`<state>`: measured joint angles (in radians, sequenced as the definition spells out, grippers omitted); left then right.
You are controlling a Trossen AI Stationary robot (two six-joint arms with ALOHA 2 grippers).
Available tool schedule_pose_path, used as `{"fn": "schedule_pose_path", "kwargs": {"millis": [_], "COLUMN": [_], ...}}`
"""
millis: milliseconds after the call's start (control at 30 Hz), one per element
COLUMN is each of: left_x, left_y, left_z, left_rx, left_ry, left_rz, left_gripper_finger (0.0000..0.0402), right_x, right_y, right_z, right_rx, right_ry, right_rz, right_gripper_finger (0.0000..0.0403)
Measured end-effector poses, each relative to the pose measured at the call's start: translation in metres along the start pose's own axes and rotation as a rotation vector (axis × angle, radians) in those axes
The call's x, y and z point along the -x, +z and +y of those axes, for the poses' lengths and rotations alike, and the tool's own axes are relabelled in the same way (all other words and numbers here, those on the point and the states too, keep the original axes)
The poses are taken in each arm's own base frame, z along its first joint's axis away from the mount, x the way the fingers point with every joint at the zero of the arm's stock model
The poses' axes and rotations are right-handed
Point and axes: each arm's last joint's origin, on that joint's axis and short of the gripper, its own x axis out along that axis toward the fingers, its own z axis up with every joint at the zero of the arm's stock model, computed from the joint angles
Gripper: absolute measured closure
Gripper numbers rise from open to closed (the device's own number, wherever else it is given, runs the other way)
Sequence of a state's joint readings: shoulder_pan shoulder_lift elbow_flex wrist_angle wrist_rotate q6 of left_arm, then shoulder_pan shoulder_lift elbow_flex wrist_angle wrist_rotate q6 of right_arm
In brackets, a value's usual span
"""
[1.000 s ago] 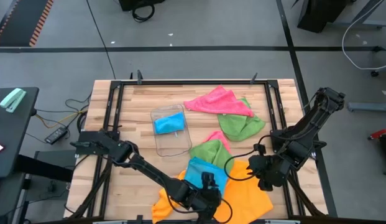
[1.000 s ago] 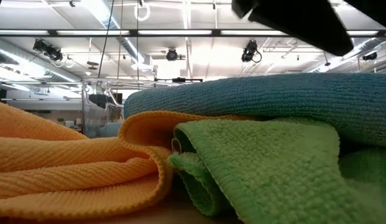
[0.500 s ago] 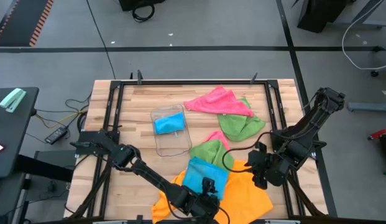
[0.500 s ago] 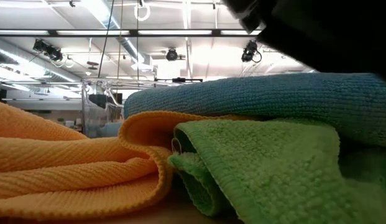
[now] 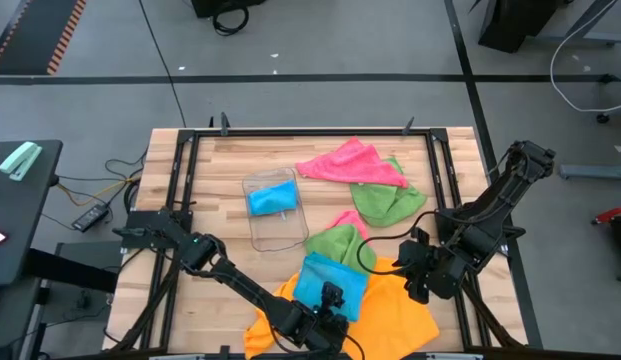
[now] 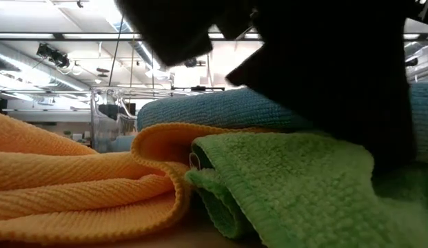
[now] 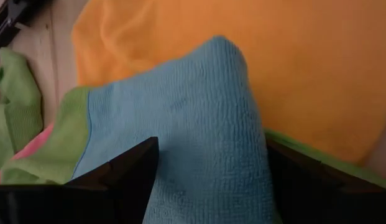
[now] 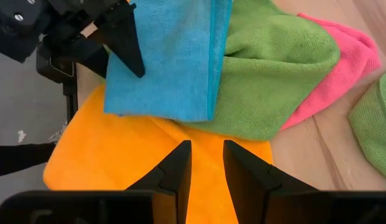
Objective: Fold microfiber towels
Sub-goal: Fold the blue towel
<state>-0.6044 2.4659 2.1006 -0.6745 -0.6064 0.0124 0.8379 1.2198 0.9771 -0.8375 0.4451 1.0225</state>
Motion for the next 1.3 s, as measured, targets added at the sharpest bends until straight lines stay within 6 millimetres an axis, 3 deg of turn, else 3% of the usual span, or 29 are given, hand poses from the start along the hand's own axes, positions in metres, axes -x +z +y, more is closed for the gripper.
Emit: {"fn": "schedule_pose_path", "kwargs": {"millis": [267,467,933,1167,1300], "left_x": [-0.006,-0.005,0.019,0.029,0.032], "left_y": [-0.007,-0.005,0.027,0.036,0.041], "left_z": [-0.003,-0.002,0.02,0.032,0.038], "left_rx": [-0.041,-0.009,0.297,0.533,0.64], "left_ry": [0.04,0.058,0.056,0.011,0.001], "left_rz": [0.046,0.028,-0.078,-0.09,-0.108], "left_gripper_finger": [0.0127,0.0184,0.0323,0.0381,0.0389], "right_x": [0.0,0.0,0.0,0.005,0.0], "right_y": [0.0,0.0,0.001,-0.006,-0.009], "right_z": [0.0,0.0,0.003,0.016,0.021], "right_rx": [0.001,0.001,-0.003,0.252,0.309], "right_ry": [0.0,0.0,0.024,0.123,0.109], "right_rz": [0.0,0.0,-0.012,-0.028,-0.039], "right_gripper_finger": [0.0301,0.0301,0.0301,0.0289,0.0271]}}
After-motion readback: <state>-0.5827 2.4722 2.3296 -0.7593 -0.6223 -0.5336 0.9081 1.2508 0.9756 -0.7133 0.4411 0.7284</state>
